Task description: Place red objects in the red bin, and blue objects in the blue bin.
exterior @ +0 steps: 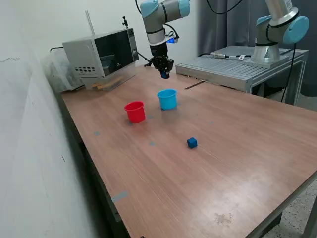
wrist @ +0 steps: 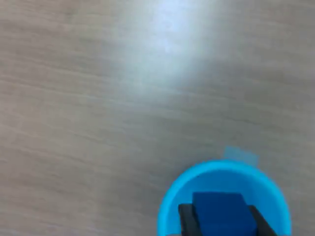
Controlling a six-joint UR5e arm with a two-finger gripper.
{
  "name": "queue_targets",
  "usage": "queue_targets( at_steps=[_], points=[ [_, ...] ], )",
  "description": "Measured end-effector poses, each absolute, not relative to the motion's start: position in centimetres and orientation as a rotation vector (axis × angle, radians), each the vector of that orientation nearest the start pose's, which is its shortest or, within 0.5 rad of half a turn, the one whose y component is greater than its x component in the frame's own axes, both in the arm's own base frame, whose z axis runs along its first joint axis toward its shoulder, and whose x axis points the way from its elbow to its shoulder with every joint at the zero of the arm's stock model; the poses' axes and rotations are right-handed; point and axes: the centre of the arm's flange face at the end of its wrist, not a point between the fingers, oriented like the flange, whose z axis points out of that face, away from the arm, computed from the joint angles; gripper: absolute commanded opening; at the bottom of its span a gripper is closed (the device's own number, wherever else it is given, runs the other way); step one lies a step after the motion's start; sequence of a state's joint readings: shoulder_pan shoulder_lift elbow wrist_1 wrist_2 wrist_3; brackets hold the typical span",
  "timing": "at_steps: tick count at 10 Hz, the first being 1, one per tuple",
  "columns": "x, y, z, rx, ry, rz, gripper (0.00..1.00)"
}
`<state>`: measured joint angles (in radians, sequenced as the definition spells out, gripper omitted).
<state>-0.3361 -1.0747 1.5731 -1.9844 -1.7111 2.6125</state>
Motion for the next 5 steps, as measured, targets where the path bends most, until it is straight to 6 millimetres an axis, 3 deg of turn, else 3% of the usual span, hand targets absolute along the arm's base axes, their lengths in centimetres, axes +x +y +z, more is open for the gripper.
queue_targets(
  at_steps=[2,5],
  points=[
    [-62.7,8.9,24.1,-2.37,1.843,-0.045,0.0],
    [-62.4,8.0,24.2,-2.426,1.818,-0.034,0.0]
  ],
)
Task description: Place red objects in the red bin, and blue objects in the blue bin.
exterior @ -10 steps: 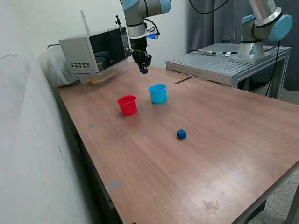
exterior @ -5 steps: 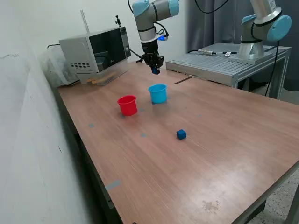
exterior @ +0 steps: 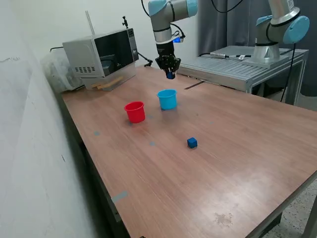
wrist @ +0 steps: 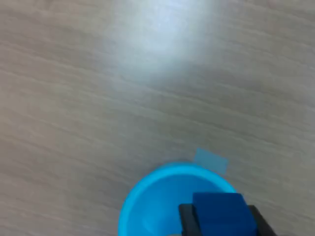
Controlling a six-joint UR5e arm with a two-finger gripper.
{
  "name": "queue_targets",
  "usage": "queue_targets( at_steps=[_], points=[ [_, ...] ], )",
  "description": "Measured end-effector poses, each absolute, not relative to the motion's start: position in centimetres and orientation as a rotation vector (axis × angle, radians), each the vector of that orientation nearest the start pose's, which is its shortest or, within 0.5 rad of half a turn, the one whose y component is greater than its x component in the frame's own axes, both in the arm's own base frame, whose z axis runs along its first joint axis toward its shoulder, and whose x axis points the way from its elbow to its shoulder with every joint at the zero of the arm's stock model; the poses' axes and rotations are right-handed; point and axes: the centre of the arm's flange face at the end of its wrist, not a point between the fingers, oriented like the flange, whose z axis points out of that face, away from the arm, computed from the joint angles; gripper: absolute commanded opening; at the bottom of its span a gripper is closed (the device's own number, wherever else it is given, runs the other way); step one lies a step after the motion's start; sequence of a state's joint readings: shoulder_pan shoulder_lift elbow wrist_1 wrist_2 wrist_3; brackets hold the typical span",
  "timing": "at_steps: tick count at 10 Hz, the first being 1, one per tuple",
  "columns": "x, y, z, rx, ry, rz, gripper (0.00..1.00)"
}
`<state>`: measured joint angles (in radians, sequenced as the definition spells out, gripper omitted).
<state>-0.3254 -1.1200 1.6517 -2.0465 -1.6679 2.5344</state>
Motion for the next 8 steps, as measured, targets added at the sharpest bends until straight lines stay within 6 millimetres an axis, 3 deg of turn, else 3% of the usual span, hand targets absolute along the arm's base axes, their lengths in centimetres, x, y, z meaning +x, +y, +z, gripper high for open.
queue_targets(
  at_steps=[5,6,8],
  points=[
    [-63.9,6.9,23.5,-2.486,1.815,-0.023,0.0],
    [-64.0,6.6,23.3,-2.496,1.814,-0.028,1.0],
    [-64.1,6.2,23.1,-2.505,1.813,-0.032,1.0]
  ],
)
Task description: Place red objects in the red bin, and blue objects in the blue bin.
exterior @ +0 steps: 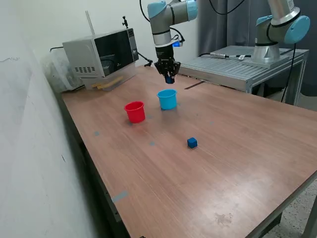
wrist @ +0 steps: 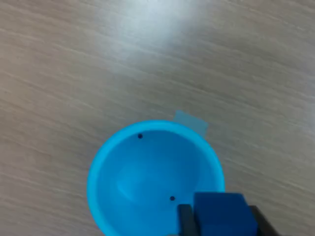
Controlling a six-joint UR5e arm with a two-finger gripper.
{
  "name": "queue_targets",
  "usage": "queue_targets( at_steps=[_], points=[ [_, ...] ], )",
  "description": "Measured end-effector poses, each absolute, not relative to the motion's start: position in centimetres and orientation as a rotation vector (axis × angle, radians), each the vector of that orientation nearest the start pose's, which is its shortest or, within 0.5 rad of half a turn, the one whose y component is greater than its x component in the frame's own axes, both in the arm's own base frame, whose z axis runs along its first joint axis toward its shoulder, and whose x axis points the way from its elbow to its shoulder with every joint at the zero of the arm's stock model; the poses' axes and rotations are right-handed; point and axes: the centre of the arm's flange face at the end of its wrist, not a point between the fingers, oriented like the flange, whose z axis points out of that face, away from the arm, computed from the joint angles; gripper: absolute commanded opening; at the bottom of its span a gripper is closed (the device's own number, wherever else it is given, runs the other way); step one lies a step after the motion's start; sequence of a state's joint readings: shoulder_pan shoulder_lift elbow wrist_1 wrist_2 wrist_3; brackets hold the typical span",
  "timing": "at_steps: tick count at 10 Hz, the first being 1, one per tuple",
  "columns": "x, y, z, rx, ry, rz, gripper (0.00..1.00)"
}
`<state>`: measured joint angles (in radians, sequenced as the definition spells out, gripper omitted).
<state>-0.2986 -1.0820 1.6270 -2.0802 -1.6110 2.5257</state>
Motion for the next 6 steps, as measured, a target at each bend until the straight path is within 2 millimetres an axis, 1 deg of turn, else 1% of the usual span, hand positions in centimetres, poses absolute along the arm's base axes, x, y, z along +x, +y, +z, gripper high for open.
queue_targets(
  at_steps=[6],
  points=[
    [-64.14,5.65,23.17,-2.515,1.805,-0.032,1.0]
  ],
)
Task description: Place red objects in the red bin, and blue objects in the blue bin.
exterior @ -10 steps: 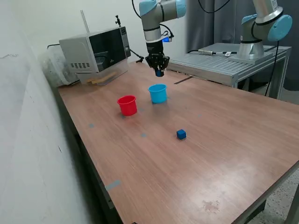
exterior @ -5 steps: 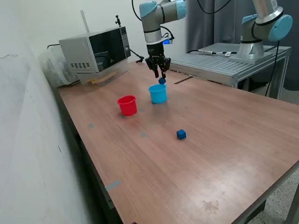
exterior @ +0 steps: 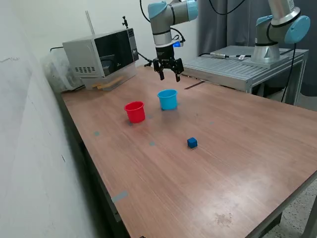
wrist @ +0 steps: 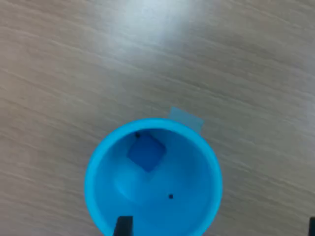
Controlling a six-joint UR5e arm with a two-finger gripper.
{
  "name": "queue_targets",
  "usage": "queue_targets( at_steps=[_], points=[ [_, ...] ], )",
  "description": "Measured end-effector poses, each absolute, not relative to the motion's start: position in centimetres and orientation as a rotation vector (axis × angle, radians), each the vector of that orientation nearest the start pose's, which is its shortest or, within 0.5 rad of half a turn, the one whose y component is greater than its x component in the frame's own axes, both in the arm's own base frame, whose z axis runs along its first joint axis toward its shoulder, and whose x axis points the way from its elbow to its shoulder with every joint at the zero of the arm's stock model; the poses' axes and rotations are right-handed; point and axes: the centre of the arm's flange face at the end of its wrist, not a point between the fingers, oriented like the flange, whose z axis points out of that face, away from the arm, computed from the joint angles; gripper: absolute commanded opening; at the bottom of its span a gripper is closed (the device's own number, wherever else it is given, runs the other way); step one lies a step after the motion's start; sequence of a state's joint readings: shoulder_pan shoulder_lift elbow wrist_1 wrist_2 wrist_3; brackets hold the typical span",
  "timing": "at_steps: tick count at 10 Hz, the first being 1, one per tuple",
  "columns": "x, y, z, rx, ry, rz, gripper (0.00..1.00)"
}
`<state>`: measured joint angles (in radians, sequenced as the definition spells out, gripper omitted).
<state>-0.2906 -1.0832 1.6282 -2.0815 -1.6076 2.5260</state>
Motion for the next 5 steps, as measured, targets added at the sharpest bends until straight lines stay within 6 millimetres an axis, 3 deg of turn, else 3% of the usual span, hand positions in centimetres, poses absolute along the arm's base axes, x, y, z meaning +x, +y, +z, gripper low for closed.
queue_targets(
  at_steps=[2,3,5],
  points=[
    [-63.6,2.9,23.9,-2.572,1.732,-0.026,1.0],
    [-63.0,-0.1,24.3,-2.631,1.648,-0.024,1.0],
    [-61.4,-8.2,25.0,-2.76,1.434,-0.02,1.0]
  ],
)
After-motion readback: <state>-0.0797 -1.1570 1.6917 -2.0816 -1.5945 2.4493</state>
